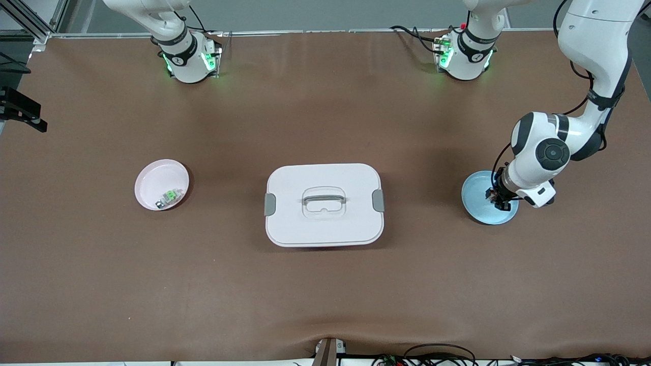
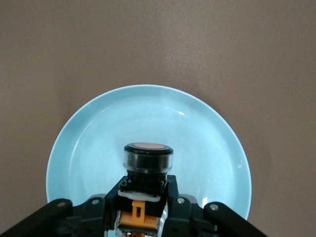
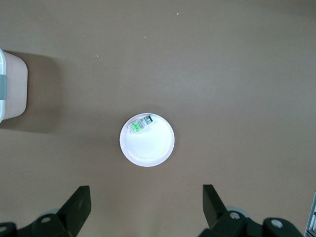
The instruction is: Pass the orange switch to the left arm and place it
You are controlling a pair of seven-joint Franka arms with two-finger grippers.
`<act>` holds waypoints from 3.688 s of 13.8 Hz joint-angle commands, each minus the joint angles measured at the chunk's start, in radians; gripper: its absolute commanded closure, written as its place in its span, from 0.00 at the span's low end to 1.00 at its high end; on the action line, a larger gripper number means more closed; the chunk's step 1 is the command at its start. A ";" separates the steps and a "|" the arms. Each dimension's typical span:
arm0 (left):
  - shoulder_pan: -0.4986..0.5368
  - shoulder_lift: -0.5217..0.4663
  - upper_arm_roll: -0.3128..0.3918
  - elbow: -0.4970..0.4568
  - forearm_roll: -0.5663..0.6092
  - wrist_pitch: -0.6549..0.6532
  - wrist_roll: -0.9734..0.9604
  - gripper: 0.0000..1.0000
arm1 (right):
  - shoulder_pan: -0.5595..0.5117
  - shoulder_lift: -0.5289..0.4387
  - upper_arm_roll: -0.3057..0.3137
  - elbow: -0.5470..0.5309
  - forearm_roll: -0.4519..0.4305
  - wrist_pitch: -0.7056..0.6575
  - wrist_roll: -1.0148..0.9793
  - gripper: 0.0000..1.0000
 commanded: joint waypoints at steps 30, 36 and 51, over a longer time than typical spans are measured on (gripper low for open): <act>-0.006 0.022 -0.008 0.039 0.080 0.032 -0.109 0.00 | -0.068 -0.021 0.106 -0.033 -0.183 0.013 0.094 0.00; -0.018 0.030 -0.010 0.070 0.080 0.022 -0.148 0.00 | -0.273 -0.025 0.080 -0.032 0.219 -0.032 0.086 0.00; -0.013 -0.017 -0.016 0.094 -0.078 -0.035 0.336 0.00 | -0.195 -0.025 0.139 -0.024 0.099 -0.013 0.233 0.00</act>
